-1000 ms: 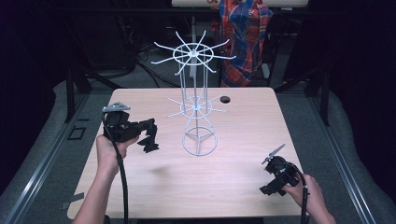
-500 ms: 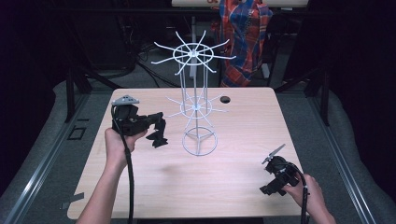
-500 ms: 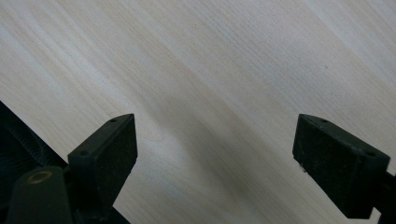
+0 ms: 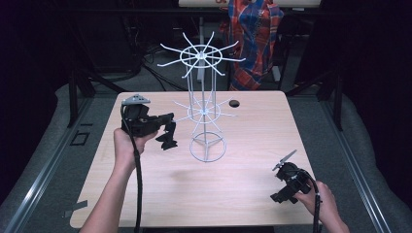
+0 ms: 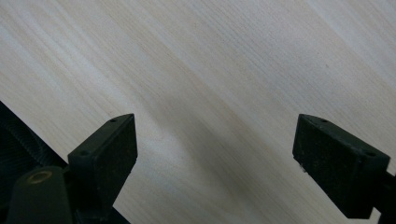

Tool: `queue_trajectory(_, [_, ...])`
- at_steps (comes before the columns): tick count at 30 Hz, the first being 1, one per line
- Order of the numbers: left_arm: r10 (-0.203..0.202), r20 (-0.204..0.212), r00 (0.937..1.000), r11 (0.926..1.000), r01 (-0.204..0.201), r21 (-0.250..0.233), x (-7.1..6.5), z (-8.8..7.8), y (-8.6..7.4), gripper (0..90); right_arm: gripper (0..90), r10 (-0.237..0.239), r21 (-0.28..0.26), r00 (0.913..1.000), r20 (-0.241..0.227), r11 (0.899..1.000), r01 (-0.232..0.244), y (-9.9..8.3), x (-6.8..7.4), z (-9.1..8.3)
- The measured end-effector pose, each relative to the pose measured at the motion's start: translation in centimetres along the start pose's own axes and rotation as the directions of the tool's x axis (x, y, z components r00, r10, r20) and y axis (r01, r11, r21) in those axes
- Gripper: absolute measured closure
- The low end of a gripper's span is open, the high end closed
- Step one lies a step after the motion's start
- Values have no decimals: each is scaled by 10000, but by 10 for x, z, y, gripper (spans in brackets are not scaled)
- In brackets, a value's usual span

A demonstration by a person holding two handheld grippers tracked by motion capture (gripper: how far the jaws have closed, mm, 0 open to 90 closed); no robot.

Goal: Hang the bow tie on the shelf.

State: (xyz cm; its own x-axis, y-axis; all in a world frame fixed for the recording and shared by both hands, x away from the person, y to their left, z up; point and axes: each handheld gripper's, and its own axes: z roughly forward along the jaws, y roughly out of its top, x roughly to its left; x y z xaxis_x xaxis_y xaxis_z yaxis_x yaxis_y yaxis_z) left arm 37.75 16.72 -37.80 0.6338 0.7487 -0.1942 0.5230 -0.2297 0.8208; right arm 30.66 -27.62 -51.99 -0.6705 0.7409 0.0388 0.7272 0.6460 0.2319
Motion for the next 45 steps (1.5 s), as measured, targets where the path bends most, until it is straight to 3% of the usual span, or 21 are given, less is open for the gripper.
queue_trajectory(45, [303,168,9994,9977,-313,602,-15,43,14,898,139,-127,204,9999,70,9997,126,0,0,-1])
